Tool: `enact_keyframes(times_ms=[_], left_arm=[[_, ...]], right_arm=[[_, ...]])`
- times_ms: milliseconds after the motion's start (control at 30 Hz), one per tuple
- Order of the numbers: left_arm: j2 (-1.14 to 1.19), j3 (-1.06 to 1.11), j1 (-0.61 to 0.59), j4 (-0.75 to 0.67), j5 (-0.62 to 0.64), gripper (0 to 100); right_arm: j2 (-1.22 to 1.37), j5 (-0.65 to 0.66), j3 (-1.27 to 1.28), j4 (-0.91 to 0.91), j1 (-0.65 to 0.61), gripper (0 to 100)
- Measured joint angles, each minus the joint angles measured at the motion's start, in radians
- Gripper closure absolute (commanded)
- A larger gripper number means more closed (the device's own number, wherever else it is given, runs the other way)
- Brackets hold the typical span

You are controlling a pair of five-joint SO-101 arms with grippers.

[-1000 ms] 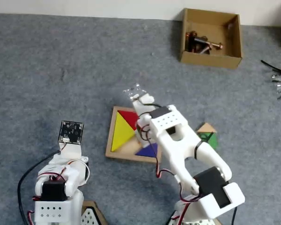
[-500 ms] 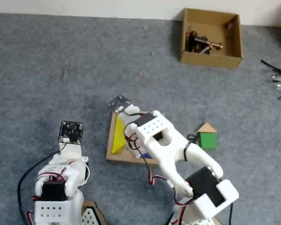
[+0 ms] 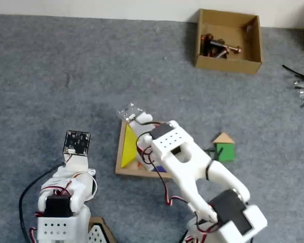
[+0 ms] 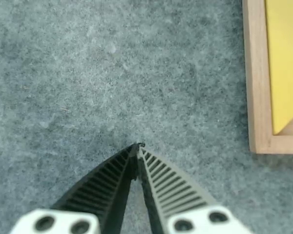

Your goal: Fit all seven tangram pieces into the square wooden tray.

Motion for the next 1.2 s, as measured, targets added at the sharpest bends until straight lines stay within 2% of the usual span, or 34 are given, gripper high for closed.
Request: enact_keyframes(times_ms=[533, 700, 867, 1200], left_arm=[[0.0, 0.0, 0.0, 0.0, 0.0, 99], [0.0, 0.0, 0.0, 0.0, 0.0, 99], [0.0, 0.0, 0.0, 0.0, 0.0, 99], [0.0, 0.0, 0.0, 0.0, 0.0, 99]], right_arm=[[-0.069, 0.0, 0.0, 0.002, 0.0, 76.9], [-0.069, 0.0, 0.0, 0.0, 0.054, 77.0], [-0.069, 0.0, 0.0, -0.066, 0.094, 77.0], [-0.069, 0.0, 0.0, -0.15, 0.097, 77.1]])
